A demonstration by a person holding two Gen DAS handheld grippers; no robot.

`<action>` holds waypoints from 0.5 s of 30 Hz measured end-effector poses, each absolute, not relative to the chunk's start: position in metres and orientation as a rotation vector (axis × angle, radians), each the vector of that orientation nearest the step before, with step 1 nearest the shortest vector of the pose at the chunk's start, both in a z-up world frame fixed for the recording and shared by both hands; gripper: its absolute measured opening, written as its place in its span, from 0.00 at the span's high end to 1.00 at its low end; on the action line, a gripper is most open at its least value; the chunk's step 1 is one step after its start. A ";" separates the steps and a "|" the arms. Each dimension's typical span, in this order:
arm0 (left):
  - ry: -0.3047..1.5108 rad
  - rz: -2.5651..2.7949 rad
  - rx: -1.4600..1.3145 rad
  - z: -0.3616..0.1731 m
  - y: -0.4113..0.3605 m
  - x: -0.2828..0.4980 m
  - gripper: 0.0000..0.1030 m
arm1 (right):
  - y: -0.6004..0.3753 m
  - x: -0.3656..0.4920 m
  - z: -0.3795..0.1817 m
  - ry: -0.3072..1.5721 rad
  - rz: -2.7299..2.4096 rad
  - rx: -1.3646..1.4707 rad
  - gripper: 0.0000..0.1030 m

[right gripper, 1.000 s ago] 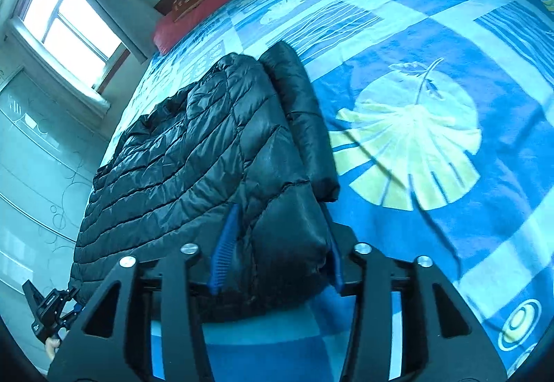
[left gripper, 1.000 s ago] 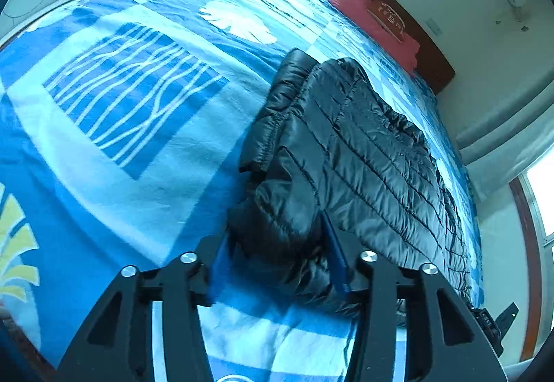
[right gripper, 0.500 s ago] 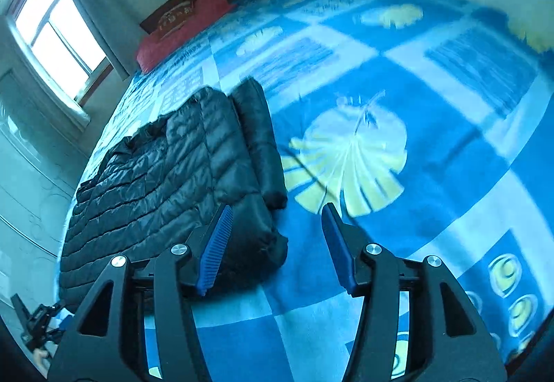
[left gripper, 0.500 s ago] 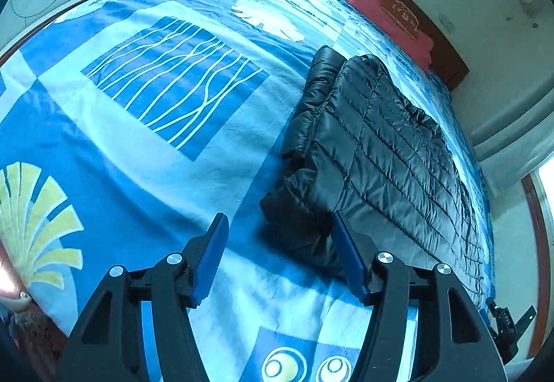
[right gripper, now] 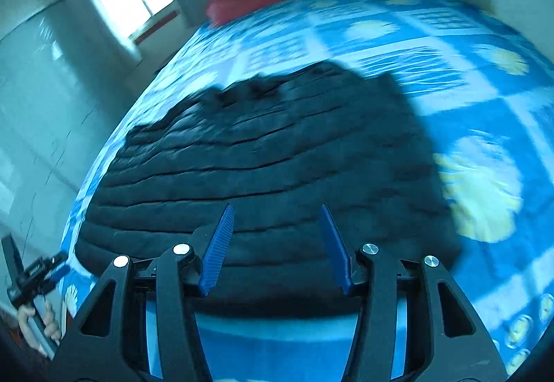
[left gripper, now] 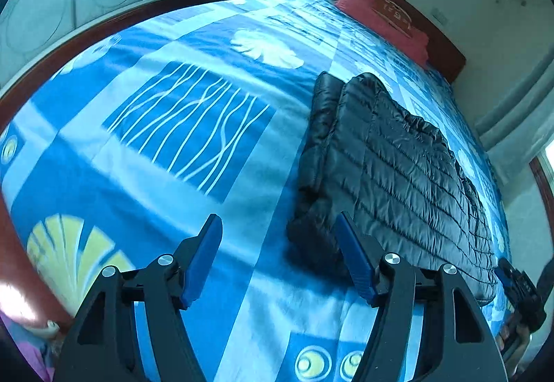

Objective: Fold large clothes

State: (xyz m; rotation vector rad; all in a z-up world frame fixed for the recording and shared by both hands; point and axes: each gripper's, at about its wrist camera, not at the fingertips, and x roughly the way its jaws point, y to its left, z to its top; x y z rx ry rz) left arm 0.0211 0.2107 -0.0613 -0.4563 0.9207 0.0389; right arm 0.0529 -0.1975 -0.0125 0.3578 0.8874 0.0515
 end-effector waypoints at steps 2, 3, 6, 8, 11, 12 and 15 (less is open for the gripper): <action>0.924 0.034 -0.439 -0.060 0.209 0.034 0.35 | -0.178 0.071 -0.017 0.909 0.076 0.320 0.53; 0.925 0.030 -0.438 -0.059 0.209 0.040 0.35 | -0.168 0.083 -0.020 0.922 0.087 0.303 0.57; 0.933 0.029 -0.412 -0.058 0.203 0.060 0.35 | -0.147 0.110 -0.025 0.942 0.095 0.270 0.58; 0.934 0.024 -0.387 -0.058 0.199 0.069 0.35 | -0.137 0.124 -0.024 0.941 0.098 0.252 0.58; 0.939 0.017 -0.357 -0.058 0.194 0.083 0.35 | -0.120 0.146 -0.021 0.929 0.089 0.199 0.58; 0.944 0.016 -0.345 -0.058 0.192 0.090 0.35 | -0.115 0.151 -0.021 0.926 0.085 0.186 0.58; 0.957 0.017 -0.320 -0.059 0.188 0.107 0.35 | -0.106 0.167 -0.030 0.943 0.069 0.144 0.58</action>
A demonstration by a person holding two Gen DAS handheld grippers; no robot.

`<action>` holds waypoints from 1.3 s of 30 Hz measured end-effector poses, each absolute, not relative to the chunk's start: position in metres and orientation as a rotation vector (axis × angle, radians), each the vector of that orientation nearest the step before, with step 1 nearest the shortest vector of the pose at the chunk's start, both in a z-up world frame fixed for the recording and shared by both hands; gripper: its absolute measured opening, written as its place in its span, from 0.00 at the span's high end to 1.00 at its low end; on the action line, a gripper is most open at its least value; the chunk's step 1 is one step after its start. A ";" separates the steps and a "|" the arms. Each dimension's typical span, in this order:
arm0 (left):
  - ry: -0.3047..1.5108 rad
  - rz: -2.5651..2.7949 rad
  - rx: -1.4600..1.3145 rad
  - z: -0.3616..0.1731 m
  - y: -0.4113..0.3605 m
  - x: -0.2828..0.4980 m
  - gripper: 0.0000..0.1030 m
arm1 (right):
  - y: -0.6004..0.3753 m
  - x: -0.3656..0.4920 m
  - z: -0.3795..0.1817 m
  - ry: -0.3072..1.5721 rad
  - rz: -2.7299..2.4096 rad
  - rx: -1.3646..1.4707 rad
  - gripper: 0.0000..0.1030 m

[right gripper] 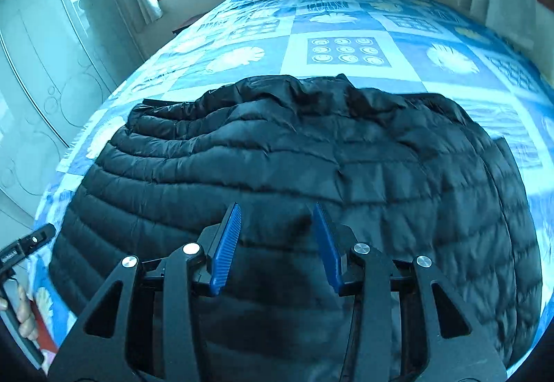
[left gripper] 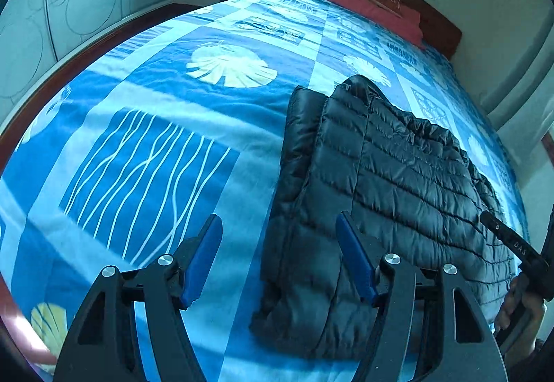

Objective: Fold large clothes

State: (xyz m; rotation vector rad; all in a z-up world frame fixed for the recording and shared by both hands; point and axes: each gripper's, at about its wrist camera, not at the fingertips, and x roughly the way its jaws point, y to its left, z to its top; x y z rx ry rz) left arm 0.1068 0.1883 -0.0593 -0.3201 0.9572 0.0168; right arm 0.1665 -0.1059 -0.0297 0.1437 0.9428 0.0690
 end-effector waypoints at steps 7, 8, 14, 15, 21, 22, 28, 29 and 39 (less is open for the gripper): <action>0.966 -0.018 -0.313 -0.060 0.176 0.133 0.35 | -0.101 0.180 -0.069 0.994 0.042 0.105 0.56; 0.969 -0.026 -0.306 -0.061 0.174 0.137 0.35 | -0.101 0.180 -0.070 0.994 0.041 0.105 0.56; 1.013 -0.048 -0.304 -0.074 0.163 0.158 0.35 | -0.100 0.176 -0.075 0.976 0.033 0.082 0.56; 1.022 -0.052 -0.311 -0.077 0.163 0.162 0.35 | -0.099 0.175 -0.076 0.971 0.031 0.077 0.56; 1.076 -0.072 -0.313 -0.092 0.161 0.180 0.28 | -0.096 0.174 -0.077 0.960 0.027 0.068 0.56; 1.091 -0.086 -0.315 -0.096 0.160 0.183 0.28 | -0.096 0.174 -0.077 0.960 0.026 0.068 0.56; 1.118 -0.182 -0.412 -0.120 0.169 0.194 0.37 | -0.095 0.173 -0.078 0.953 0.023 0.066 0.56; 1.113 -0.198 -0.402 -0.119 0.166 0.192 0.41 | -0.094 0.173 -0.078 0.952 0.021 0.064 0.56; 1.063 -0.210 -0.280 -0.090 0.142 0.179 0.78 | -0.088 0.171 -0.083 0.952 0.013 0.044 0.56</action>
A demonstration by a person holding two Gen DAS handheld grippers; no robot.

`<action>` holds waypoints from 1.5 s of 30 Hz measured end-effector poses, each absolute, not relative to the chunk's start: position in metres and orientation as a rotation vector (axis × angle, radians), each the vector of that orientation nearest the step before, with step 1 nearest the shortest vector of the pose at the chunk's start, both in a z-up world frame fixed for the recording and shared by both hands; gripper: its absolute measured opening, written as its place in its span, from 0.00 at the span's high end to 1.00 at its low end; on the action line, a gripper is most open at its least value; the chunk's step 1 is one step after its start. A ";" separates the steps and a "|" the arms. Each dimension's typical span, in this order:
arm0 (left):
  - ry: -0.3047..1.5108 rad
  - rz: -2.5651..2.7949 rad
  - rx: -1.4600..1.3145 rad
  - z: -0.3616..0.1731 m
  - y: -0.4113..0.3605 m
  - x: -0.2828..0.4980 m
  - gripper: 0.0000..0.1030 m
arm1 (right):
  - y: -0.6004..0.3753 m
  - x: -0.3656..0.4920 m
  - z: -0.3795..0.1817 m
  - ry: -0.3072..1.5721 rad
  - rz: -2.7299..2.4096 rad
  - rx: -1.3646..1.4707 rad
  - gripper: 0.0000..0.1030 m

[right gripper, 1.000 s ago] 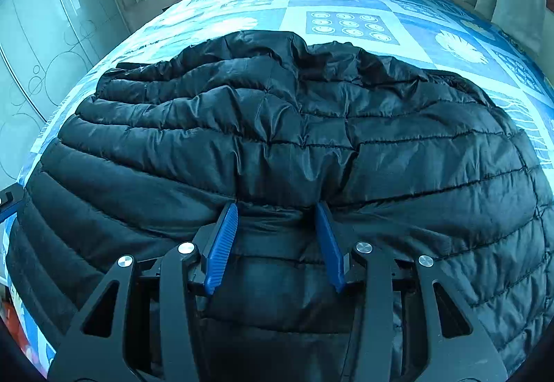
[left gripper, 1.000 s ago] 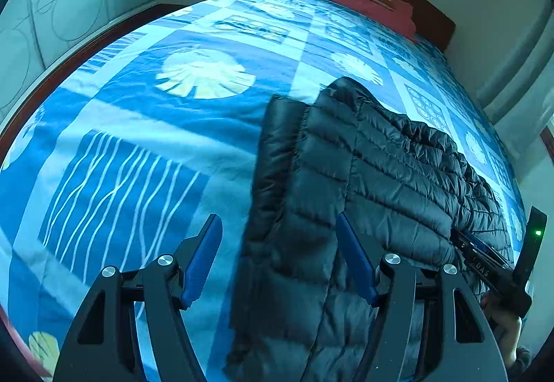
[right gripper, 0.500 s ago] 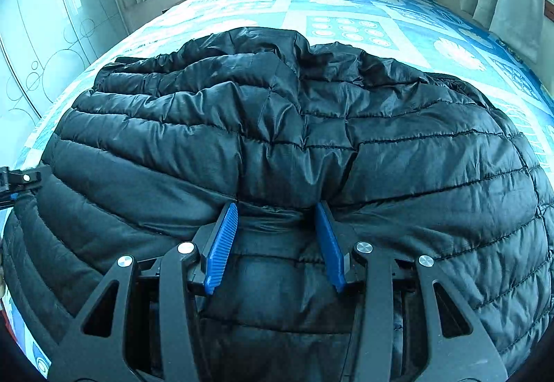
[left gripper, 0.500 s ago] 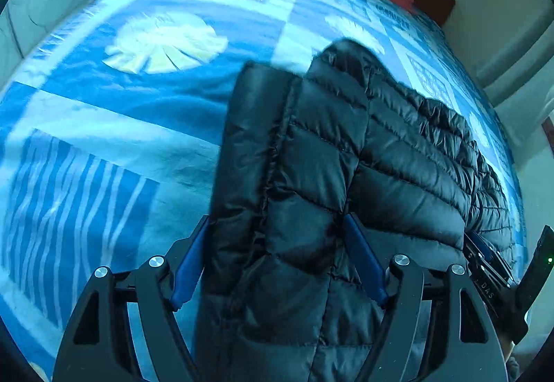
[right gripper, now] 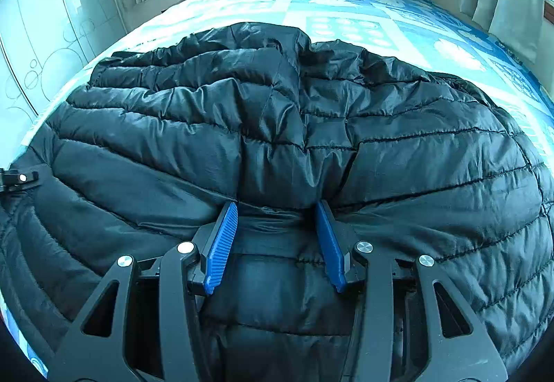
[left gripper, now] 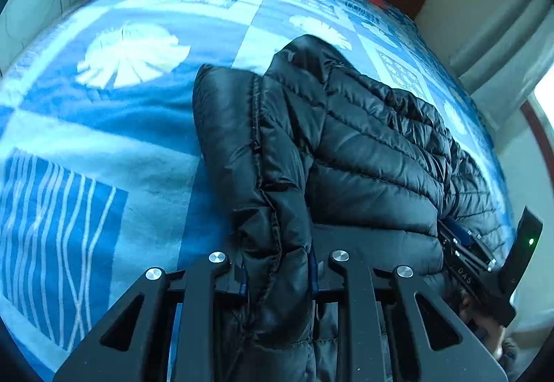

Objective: Fold large clothes

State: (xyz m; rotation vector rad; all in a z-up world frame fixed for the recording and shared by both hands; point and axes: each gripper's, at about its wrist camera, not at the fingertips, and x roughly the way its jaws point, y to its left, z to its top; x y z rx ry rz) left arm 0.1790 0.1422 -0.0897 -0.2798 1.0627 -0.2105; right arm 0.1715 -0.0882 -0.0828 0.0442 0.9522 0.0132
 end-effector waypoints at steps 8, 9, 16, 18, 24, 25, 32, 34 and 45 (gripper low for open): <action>1.002 -0.206 -0.270 -0.054 0.137 0.168 0.82 | -0.084 0.171 -0.075 0.947 0.011 0.053 0.55; 0.990 -0.205 -0.260 -0.047 0.133 0.165 0.82 | -0.086 0.169 -0.071 0.943 0.015 0.066 0.55; 0.930 -0.228 -0.197 0.002 0.094 0.158 0.82 | -0.114 0.137 -0.033 0.895 0.032 0.142 0.45; 0.916 -0.237 -0.172 0.017 0.074 0.157 0.82 | -0.129 0.123 -0.019 0.876 0.024 0.155 0.43; 0.873 -0.284 -0.068 0.044 0.007 0.148 0.82 | -0.185 0.081 0.008 0.838 -0.046 0.168 0.40; 0.865 -0.295 -0.046 0.048 -0.009 0.146 0.82 | -0.195 0.076 0.011 0.835 -0.061 0.173 0.39; 0.859 -0.374 0.067 0.050 -0.105 0.141 0.82 | -0.271 0.044 0.020 0.826 -0.165 0.235 0.39; 0.868 -0.398 0.092 0.044 -0.133 0.140 0.82 | -0.288 0.035 0.020 0.828 -0.186 0.256 0.39; 0.980 -0.536 0.154 -0.029 -0.242 0.120 0.82 | -0.335 0.002 0.007 0.864 -0.301 0.238 0.39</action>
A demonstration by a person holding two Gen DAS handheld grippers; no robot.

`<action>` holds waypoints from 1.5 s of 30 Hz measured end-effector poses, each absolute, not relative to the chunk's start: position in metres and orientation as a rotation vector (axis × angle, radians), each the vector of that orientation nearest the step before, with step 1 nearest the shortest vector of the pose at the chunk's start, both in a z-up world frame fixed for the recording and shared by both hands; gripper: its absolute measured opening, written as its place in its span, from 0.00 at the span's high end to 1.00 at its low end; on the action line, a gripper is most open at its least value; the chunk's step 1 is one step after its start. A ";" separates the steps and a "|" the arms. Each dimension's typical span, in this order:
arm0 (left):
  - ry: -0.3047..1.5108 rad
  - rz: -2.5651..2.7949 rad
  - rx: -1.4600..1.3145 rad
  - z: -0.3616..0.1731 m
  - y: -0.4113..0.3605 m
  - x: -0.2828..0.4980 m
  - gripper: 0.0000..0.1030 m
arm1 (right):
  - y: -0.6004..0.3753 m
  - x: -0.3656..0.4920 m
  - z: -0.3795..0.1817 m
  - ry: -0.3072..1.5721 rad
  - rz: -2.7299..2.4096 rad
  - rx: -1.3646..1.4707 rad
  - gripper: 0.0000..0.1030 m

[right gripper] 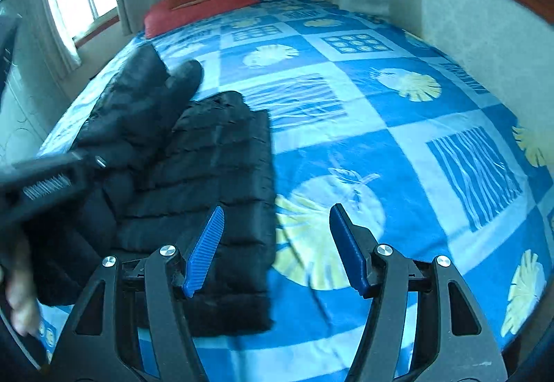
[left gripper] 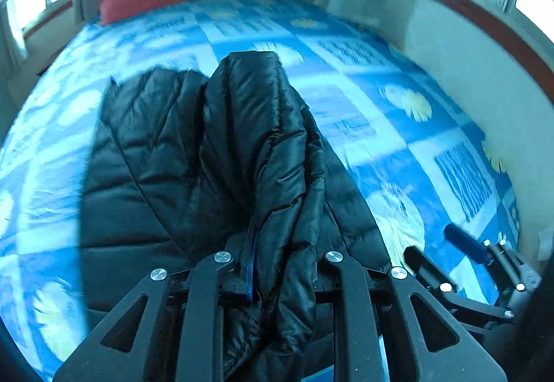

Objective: Fold large clothes

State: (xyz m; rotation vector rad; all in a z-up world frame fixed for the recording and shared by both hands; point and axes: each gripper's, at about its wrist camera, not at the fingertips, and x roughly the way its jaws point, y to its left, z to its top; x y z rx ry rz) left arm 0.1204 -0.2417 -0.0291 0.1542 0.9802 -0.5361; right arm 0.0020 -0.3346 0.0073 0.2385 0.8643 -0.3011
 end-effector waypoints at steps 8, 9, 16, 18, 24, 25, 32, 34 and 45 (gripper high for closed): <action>0.961 -0.498 0.185 -0.044 -0.259 0.106 0.81 | -0.354 -0.011 -0.003 0.883 -0.341 0.260 0.39; 0.957 -0.494 0.185 -0.043 -0.259 0.104 0.80 | -0.353 -0.013 -0.003 0.884 -0.342 0.260 0.39; 0.931 -0.493 0.195 -0.025 -0.270 0.087 0.58 | -0.351 -0.023 0.006 0.870 -0.357 0.250 0.39; 0.924 -0.514 0.182 -0.017 -0.271 0.080 0.50 | -0.349 -0.028 0.011 0.861 -0.366 0.246 0.39; 0.875 -0.588 0.160 0.010 -0.266 0.055 0.49 | -0.344 -0.042 0.028 0.832 -0.384 0.231 0.39; 0.858 -0.594 0.150 0.016 -0.261 0.051 0.49 | -0.342 -0.043 0.031 0.826 -0.384 0.227 0.39; 0.770 -0.574 0.078 0.050 -0.207 0.040 0.49 | -0.314 -0.041 0.053 0.781 -0.346 0.193 0.36; 0.754 -0.544 0.060 0.053 -0.188 0.043 0.42 | -0.305 -0.037 0.056 0.776 -0.331 0.184 0.34; 0.807 -0.265 -0.015 0.002 -0.066 0.083 0.42 | -0.255 0.023 0.053 0.816 -0.156 0.281 0.15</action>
